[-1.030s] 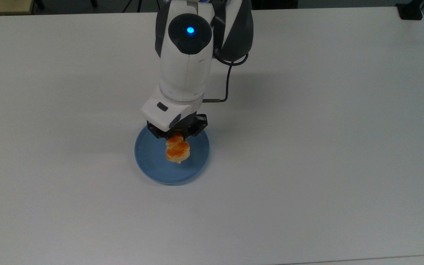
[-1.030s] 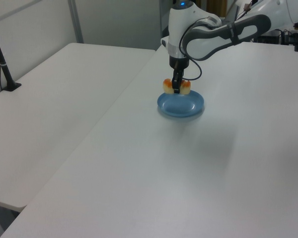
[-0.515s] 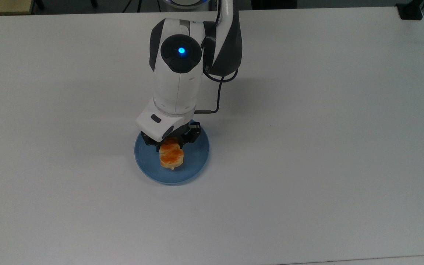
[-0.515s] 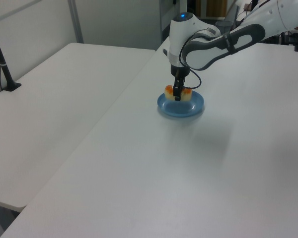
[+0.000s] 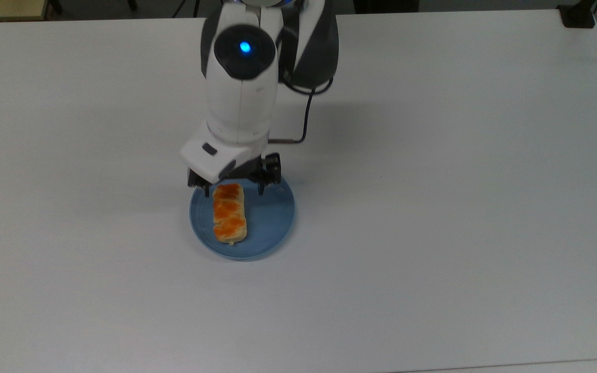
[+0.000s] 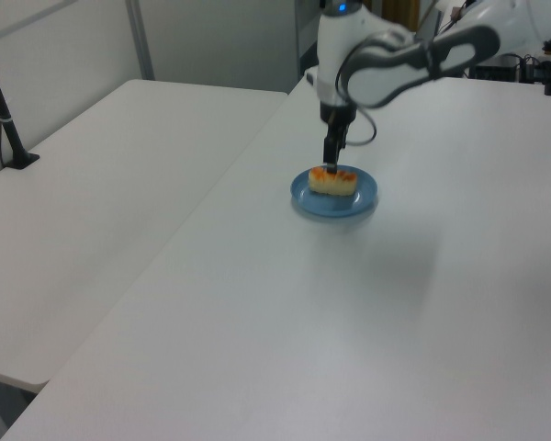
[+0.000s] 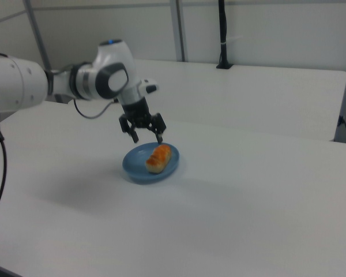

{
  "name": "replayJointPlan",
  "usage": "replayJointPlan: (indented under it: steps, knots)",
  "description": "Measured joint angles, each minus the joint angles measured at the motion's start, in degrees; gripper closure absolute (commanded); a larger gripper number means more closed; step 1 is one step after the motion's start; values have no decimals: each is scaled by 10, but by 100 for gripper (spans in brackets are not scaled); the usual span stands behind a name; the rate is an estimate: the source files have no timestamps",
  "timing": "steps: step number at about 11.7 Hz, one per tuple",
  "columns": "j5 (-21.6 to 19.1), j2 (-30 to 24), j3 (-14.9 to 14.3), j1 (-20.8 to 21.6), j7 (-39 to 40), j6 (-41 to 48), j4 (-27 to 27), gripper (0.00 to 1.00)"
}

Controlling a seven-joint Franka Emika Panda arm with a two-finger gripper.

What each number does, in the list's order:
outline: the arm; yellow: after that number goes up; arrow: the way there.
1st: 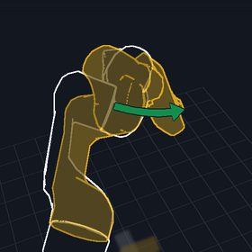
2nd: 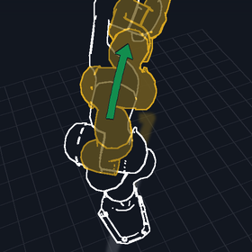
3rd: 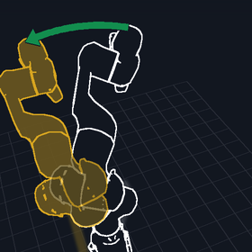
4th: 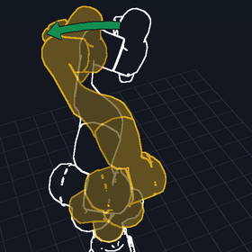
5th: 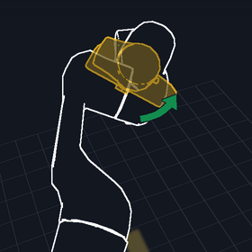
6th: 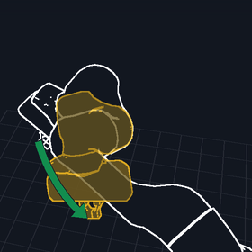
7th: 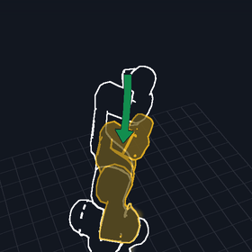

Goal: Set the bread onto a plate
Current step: 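Open the gripper to release the roll and raise it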

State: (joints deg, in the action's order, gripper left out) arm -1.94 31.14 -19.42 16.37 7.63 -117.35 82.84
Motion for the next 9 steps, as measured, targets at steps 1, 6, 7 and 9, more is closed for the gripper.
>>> replayJointPlan:
  steps: [1,6,7,9]
  knots:
    - [-1,-34,8,-8,-7,44,-3,0]
    - [0,-216,101,-112,-39,233,1,0]
    - [0,-233,103,-118,-39,245,4,0]
    - [0,-249,104,-119,-39,248,15,0]
